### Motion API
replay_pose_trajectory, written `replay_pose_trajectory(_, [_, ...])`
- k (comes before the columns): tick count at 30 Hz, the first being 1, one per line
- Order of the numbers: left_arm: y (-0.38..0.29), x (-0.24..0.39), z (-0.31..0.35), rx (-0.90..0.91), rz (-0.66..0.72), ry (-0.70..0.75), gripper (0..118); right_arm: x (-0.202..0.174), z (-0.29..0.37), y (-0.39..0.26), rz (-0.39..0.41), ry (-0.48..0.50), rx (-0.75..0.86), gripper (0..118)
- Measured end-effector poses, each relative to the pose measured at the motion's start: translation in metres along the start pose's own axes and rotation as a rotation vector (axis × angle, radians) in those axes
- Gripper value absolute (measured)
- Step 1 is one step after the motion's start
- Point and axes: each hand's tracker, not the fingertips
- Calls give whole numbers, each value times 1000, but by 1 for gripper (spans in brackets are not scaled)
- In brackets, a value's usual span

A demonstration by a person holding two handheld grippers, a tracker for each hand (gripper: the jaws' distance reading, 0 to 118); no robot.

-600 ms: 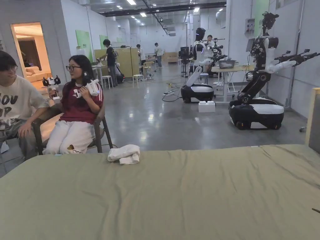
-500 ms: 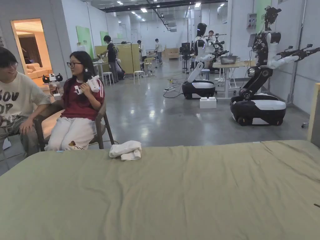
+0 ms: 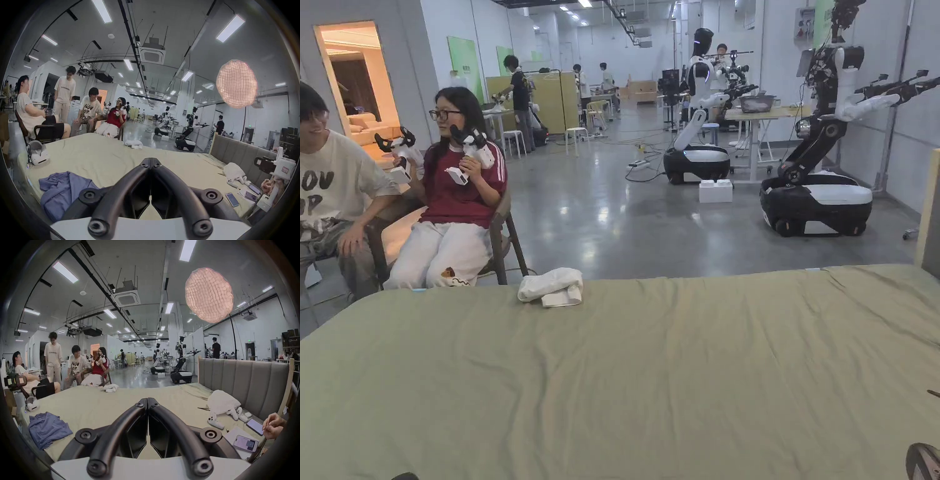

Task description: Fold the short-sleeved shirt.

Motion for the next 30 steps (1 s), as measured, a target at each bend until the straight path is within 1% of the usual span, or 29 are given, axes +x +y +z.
replay_pose_trajectory(3, [-1,4,-3,-7,-40,1,0,4,1,0,-5,5,-6,0])
replay_pose_trajectory(16, [2,7,-6,-8,-72,-20,0,7,2,1,12,6,-7,0])
replay_pose_trajectory(20, [3,-9,-4,-33,-61,10,0,6,1,0,15,27,-10,0])
replay_pose_trajectory(22, [0,-16,-1,-64,-113,41,0,4,-2,-3,15,42,-13,0])
replay_pose_trajectory(24, [-1,-30,3,-82,-123,63,0,1,-6,-7,-2,79,-36,0])
replay_pose_trajectory(25, [-1,-40,6,-90,-117,80,4,-1,-9,-10,-8,98,-47,0])
replay_pose_trajectory(26, [-1,-55,8,-97,-98,128,15,-4,-11,-12,-10,119,-59,0])
replay_pose_trajectory(27, [-3,-70,10,-111,-95,165,33,-7,-12,-15,-6,138,-69,0])
replay_pose_trajectory(28, [-4,-84,8,-134,-104,205,33,-9,-14,-18,-1,151,-77,0])
replay_pose_trajectory(29, [-7,-101,4,-169,-116,244,39,-12,-15,-22,3,165,-87,0])
replay_pose_trajectory(30, [-10,-114,-1,-216,-118,270,54,-14,-16,-24,4,178,-97,0])
